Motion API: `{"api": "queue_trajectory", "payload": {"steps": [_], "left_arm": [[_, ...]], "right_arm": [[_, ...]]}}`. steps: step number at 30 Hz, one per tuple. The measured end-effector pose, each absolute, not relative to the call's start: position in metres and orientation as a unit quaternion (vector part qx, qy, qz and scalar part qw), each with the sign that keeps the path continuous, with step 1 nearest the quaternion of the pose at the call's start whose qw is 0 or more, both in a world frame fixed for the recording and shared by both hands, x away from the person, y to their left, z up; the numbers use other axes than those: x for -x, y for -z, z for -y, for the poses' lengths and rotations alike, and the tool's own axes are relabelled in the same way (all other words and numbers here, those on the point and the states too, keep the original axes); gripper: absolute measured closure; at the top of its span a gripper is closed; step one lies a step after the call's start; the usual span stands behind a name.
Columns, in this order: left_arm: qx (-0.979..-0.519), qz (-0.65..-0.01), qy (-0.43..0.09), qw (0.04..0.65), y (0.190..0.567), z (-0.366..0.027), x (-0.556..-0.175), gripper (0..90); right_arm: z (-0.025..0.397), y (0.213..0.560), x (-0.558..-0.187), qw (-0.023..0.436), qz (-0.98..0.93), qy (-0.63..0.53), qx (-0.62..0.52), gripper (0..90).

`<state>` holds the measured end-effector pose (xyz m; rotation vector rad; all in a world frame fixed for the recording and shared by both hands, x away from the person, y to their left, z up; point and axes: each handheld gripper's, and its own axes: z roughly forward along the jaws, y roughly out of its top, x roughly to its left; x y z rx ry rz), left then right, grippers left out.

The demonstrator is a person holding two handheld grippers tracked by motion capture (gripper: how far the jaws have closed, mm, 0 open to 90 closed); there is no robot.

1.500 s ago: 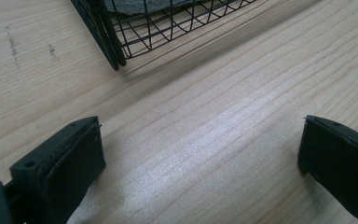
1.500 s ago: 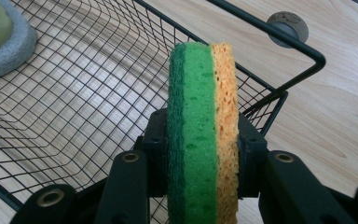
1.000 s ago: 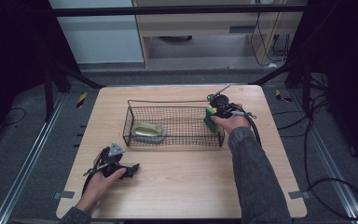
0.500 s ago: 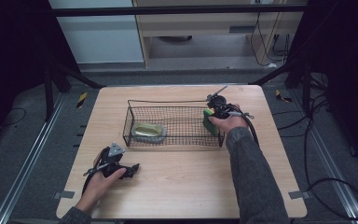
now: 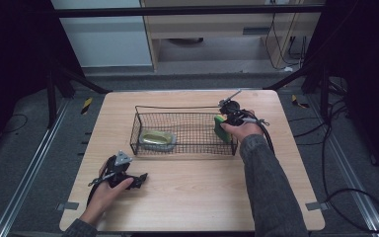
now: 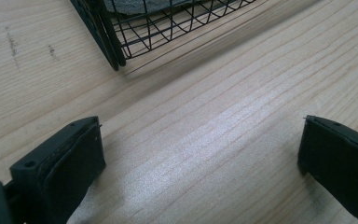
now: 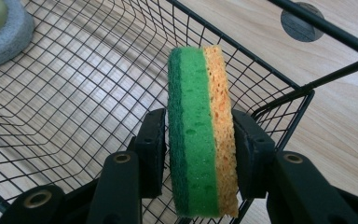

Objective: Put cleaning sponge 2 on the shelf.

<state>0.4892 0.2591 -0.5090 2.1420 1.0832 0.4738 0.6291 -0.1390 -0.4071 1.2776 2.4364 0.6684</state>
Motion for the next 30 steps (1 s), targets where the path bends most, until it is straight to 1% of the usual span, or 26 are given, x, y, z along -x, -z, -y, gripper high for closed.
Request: {"api": "queue_trajectory", "payload": {"steps": [13,25,30], "left_arm": [[-0.823,-0.416,-0.182,0.341,0.509,-0.259,-0.489,0.0],[-0.824,-0.415,-0.182,0.34,0.509,-0.259,-0.489,0.0],[-0.824,-0.415,-0.182,0.34,0.509,-0.259,-0.489,0.0]], "right_arm": [[0.139,0.398,-0.622,0.156,-0.848,-0.243,-0.445,53.1],[0.14,0.389,-0.618,0.148,-0.852,-0.233,-0.444,56.9],[0.138,0.387,-0.618,0.147,-0.856,-0.22,-0.444,59.9]]}}
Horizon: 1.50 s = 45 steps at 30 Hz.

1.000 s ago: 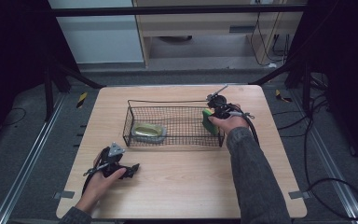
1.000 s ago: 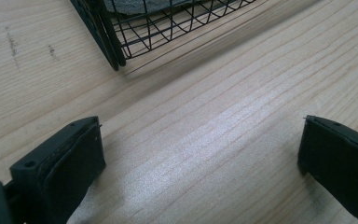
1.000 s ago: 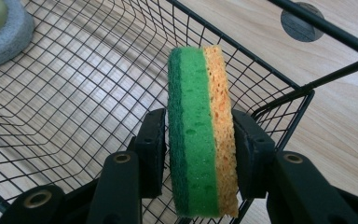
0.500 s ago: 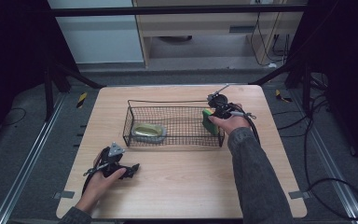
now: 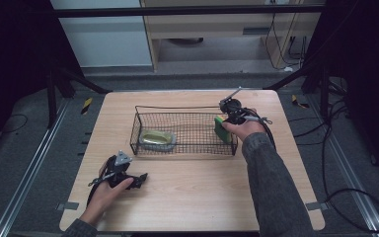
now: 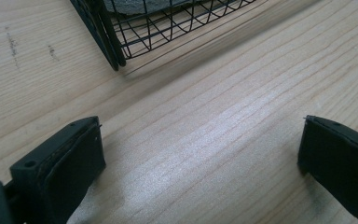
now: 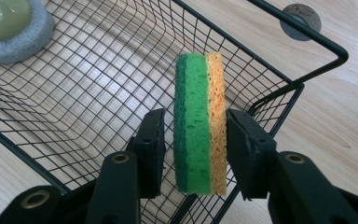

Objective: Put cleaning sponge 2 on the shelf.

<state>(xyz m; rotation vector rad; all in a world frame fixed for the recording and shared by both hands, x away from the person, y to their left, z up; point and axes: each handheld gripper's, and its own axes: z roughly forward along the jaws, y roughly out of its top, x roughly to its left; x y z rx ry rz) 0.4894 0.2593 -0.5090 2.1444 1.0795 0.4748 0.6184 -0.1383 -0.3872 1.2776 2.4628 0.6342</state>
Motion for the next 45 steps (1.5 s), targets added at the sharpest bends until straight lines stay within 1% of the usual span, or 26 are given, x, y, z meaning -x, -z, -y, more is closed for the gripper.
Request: {"api": "queue_trajectory", "payload": {"steps": [3,5,18,22,26,31,38,45], "left_arm": [[-0.824,-0.415,-0.182,0.34,0.509,-0.259,-0.489,0.0],[-0.824,-0.415,-0.183,0.34,0.509,-0.259,-0.489,0.0],[-0.824,-0.415,-0.182,0.34,0.509,-0.259,-0.489,0.0],[-0.824,-0.415,-0.182,0.34,0.509,-0.259,-0.489,0.0],[-0.824,-0.415,-0.183,0.34,0.509,-0.259,-0.489,0.0],[-0.824,-0.415,-0.182,0.34,0.509,-0.259,-0.489,0.0],[-0.824,-0.415,-0.182,0.34,0.509,-0.259,-0.489,0.0],[-0.824,-0.414,-0.182,0.341,0.509,-0.259,-0.49,0.0]], "right_arm": [[0.137,0.386,-0.618,0.148,-0.859,-0.213,-0.442,63.7],[0.135,0.386,-0.618,0.148,-0.859,-0.209,-0.442,64.3],[0.119,0.387,-0.616,0.13,-0.869,-0.211,-0.428,62.0],[0.114,0.386,-0.615,0.122,-0.871,-0.215,-0.424,59.8],[0.11,0.388,-0.614,0.121,-0.874,-0.214,-0.418,55.2],[0.108,0.389,-0.614,0.117,-0.875,-0.218,-0.416,52.7],[0.108,0.388,-0.613,0.123,-0.873,-0.218,-0.418,49.1],[0.112,0.385,-0.61,0.129,-0.87,-0.225,-0.42,42.2]]}}
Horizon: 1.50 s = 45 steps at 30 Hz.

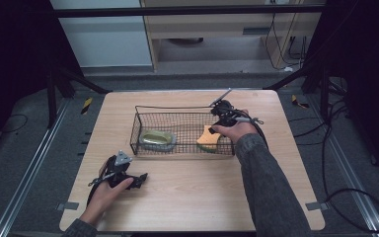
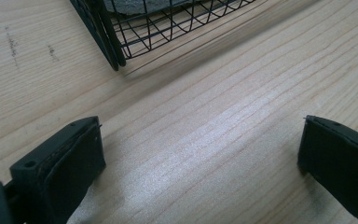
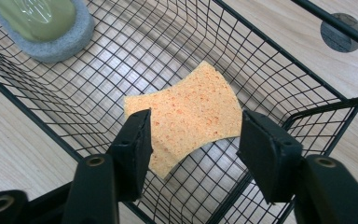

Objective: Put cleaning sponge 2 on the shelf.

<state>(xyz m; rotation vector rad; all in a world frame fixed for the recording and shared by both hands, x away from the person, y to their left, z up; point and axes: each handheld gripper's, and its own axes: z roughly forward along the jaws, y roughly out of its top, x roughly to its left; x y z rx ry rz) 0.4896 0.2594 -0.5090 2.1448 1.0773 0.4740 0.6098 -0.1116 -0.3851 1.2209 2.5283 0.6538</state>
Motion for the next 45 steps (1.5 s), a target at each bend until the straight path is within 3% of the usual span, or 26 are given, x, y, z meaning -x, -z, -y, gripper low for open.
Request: {"api": "queue_trajectory", "payload": {"steps": [15,31,38,45], "left_arm": [[-0.825,-0.414,-0.181,0.339,0.509,-0.259,-0.49,0.0],[-0.825,-0.413,-0.181,0.339,0.509,-0.259,-0.49,0.0],[-0.825,-0.414,-0.181,0.339,0.509,-0.259,-0.49,0.0],[-0.825,-0.414,-0.181,0.339,0.509,-0.259,-0.49,0.0]], "right_arm": [[0.125,0.376,-0.596,0.169,-0.844,-0.262,-0.437,8.3],[0.172,0.371,-0.55,0.215,-0.821,-0.305,-0.432,9.2],[0.201,0.383,-0.518,0.246,-0.804,-0.327,-0.432,8.6],[0.229,0.408,-0.495,0.248,-0.787,-0.335,-0.455,9.2]]}}
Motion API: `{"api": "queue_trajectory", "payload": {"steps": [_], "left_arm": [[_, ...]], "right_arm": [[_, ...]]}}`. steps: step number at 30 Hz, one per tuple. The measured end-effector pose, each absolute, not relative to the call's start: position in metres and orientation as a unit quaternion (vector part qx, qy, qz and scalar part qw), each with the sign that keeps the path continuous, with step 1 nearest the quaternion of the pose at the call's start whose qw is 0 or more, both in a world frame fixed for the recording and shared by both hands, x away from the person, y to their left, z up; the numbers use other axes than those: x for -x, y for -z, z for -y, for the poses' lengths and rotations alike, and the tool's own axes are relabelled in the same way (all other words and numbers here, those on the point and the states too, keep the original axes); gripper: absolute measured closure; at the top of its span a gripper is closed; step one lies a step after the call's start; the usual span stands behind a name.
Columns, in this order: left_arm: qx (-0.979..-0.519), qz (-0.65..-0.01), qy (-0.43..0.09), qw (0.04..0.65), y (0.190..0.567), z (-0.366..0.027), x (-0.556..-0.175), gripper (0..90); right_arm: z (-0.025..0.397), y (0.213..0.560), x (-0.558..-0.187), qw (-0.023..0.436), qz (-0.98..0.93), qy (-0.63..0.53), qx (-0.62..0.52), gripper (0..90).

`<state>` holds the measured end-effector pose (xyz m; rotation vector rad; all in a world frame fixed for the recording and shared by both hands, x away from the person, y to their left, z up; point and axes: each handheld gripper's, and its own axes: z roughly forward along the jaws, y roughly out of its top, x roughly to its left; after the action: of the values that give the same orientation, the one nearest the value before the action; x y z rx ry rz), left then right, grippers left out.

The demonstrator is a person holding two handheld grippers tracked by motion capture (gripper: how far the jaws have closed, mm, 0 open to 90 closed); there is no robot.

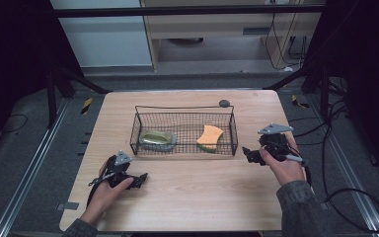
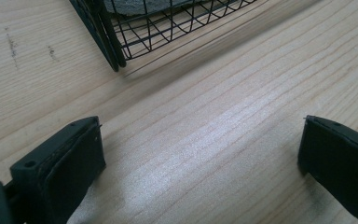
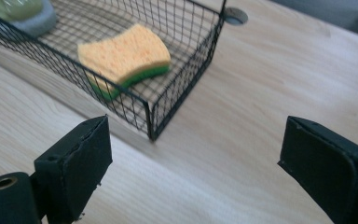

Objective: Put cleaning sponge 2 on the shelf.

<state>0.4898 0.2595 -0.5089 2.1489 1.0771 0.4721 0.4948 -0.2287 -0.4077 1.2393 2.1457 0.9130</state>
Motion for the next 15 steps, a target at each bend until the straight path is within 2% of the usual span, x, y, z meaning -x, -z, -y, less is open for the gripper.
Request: {"api": "queue_trajectory", "payload": {"steps": [12,15], "left_arm": [[-0.825,-0.414,-0.181,0.339,0.509,-0.259,-0.49,0.0],[-0.825,-0.414,-0.181,0.339,0.509,-0.259,-0.49,0.0]], "right_arm": [[0.25,0.467,-0.49,0.232,-0.766,-0.325,-0.504,9.7],[0.254,0.491,-0.494,0.226,-0.753,-0.314,-0.532,9.7]]}}
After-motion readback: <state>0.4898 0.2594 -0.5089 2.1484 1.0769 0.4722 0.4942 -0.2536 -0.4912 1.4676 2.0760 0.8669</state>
